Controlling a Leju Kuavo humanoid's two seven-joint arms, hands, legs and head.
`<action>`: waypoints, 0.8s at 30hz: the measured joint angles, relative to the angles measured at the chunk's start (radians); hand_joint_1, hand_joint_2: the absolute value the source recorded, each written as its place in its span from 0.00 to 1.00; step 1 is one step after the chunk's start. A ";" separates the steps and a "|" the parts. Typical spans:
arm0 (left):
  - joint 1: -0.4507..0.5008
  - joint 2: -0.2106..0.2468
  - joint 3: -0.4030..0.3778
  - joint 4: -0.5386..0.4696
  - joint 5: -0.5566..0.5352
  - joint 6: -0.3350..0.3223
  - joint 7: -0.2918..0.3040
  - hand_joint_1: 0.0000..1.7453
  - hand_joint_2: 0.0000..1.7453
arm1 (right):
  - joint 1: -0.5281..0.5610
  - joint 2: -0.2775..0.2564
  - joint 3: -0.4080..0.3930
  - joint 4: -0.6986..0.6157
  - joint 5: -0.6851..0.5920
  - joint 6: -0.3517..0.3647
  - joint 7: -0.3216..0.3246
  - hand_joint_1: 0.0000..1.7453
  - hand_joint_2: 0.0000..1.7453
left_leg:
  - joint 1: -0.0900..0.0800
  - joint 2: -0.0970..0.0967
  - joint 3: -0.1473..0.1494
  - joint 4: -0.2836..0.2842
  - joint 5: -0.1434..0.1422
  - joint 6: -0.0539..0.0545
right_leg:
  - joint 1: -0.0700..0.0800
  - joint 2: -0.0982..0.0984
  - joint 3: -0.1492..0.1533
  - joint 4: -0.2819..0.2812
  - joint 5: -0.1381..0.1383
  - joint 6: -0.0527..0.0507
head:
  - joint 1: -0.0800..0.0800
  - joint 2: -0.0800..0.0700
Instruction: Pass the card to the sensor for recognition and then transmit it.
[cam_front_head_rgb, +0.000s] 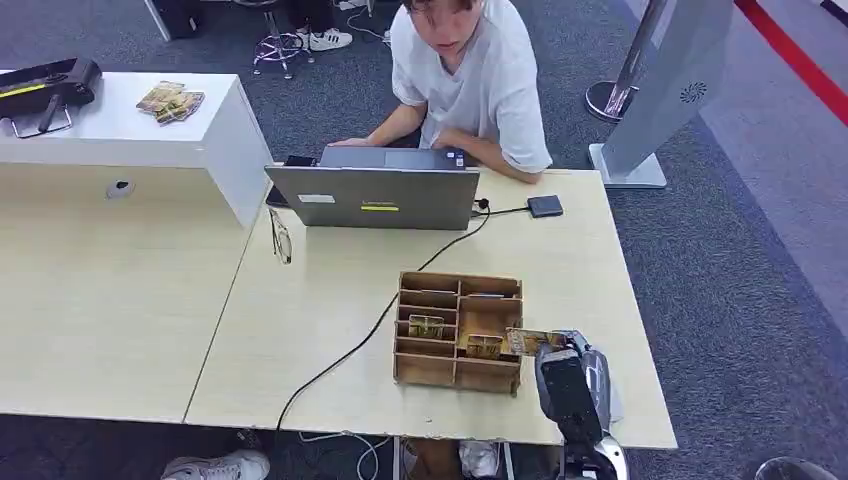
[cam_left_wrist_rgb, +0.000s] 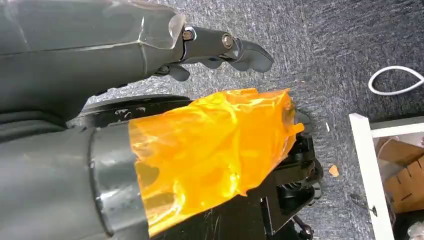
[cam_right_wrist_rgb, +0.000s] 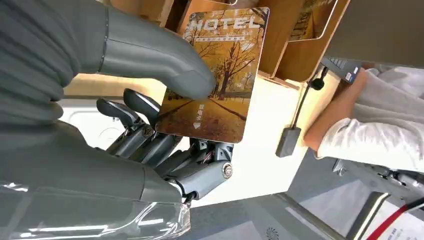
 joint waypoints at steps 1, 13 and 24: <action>0.000 0.000 0.000 0.000 0.000 0.000 0.000 0.00 0.00 | 0.000 0.001 -0.001 0.001 0.000 0.000 0.000 1.00 1.00 | 0.000 0.000 0.000 0.000 0.000 0.000 | 0.000 0.000 0.000 0.000 0.000 0.000 | 0.000 0.000; 0.000 0.000 0.000 0.000 0.002 0.000 0.000 0.00 0.00 | 0.002 0.002 -0.012 0.004 -0.006 0.000 0.000 1.00 1.00 | 0.000 0.000 0.000 0.000 0.000 0.000 | 0.000 0.000 0.000 0.000 0.000 0.000 | 0.000 0.000; 0.000 0.000 0.000 0.000 0.005 0.000 0.000 0.00 0.00 | 0.011 0.002 -0.040 0.011 -0.015 0.000 0.000 1.00 1.00 | 0.000 0.000 0.000 0.000 0.000 0.000 | 0.000 0.000 0.000 0.000 0.000 0.000 | 0.000 0.000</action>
